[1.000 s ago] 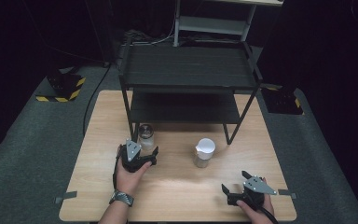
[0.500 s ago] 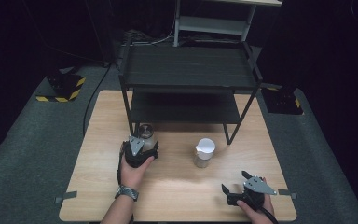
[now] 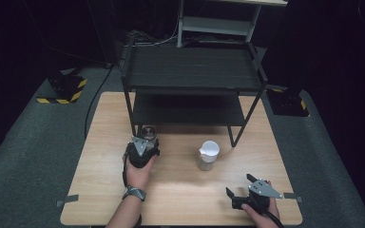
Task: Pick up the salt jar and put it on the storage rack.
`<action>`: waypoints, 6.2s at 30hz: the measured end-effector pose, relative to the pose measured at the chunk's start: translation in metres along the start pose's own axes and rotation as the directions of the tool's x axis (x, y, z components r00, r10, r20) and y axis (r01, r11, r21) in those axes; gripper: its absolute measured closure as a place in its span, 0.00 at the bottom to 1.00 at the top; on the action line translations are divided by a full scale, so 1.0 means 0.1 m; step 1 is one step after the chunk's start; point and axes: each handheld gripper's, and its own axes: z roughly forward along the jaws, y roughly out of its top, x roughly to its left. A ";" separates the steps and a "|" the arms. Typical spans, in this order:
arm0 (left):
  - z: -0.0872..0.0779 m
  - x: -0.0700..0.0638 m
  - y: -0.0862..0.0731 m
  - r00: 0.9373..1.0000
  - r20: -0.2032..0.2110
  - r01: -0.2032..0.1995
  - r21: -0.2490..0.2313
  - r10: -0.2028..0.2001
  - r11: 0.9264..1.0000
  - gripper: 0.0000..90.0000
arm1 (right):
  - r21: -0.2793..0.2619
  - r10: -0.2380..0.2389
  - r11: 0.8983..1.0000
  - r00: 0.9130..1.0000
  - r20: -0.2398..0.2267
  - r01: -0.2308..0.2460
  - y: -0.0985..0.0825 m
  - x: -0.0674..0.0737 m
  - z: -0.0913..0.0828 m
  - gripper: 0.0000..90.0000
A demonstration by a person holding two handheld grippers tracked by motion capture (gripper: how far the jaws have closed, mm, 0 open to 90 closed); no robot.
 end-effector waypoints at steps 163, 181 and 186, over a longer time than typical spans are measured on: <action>-0.58 -0.29 2.32 0.997 0.044 -0.047 -0.366 0.068 0.929 0.34 | 0.036 0.000 0.999 1.000 0.016 0.000 0.04 -0.06 -0.02 0.01; -0.36 -0.29 2.42 0.999 0.039 -0.021 -0.350 0.037 0.936 0.34 | 0.033 0.002 0.999 1.000 0.012 -0.002 0.03 -0.07 -0.02 0.01; -0.35 -0.29 2.41 0.999 0.043 -0.011 -0.352 0.028 0.936 0.34 | 0.032 0.002 0.999 1.000 0.013 -0.002 0.03 -0.07 -0.02 0.01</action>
